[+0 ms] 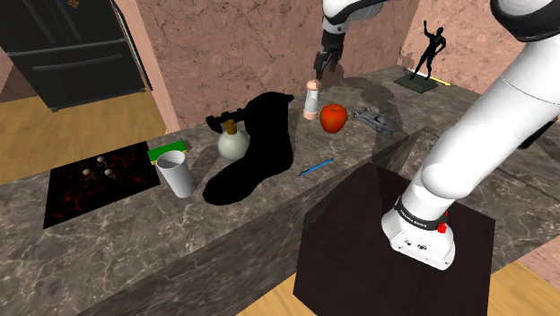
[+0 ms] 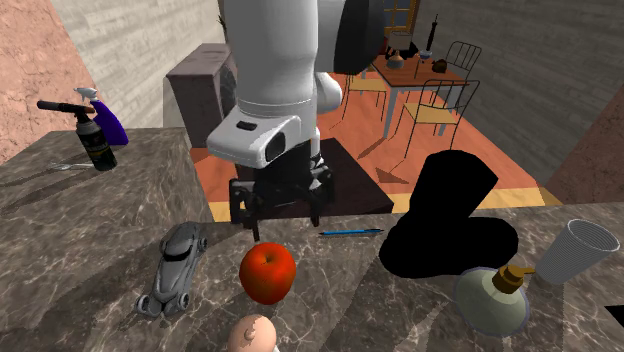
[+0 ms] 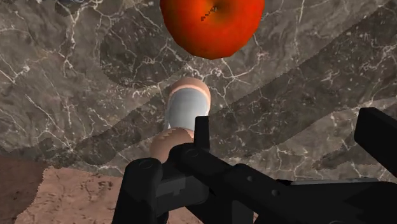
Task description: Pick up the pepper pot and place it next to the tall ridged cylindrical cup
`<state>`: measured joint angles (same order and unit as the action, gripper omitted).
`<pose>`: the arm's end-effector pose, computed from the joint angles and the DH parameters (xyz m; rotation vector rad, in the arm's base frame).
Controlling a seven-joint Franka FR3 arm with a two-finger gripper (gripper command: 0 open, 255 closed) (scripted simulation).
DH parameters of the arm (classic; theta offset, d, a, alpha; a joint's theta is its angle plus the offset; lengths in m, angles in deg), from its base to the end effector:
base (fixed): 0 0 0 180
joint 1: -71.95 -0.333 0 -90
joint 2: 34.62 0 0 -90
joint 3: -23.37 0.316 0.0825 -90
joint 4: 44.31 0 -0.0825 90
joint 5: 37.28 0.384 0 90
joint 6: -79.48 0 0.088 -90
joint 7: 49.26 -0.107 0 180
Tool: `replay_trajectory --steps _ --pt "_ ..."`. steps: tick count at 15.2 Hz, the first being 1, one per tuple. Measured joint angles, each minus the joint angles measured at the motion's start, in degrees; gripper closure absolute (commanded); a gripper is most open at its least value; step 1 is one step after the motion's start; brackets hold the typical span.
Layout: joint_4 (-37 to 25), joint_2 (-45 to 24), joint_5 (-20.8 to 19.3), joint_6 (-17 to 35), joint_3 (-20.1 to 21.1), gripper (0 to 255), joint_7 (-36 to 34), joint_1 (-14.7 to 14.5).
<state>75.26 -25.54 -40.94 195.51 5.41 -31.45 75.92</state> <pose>0.4782 -0.2031 0.4987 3.0986 -0.0696 0.1256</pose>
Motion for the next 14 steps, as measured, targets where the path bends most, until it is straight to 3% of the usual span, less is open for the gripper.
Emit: replay_trajectory --steps 9,14 --pt "-15.65 -20.62 11.34 2.59 -3.89 0 12.55 4.04" --pt "-16.27 -24.21 13.35 5.06 -3.57 0 14.08 4.82"
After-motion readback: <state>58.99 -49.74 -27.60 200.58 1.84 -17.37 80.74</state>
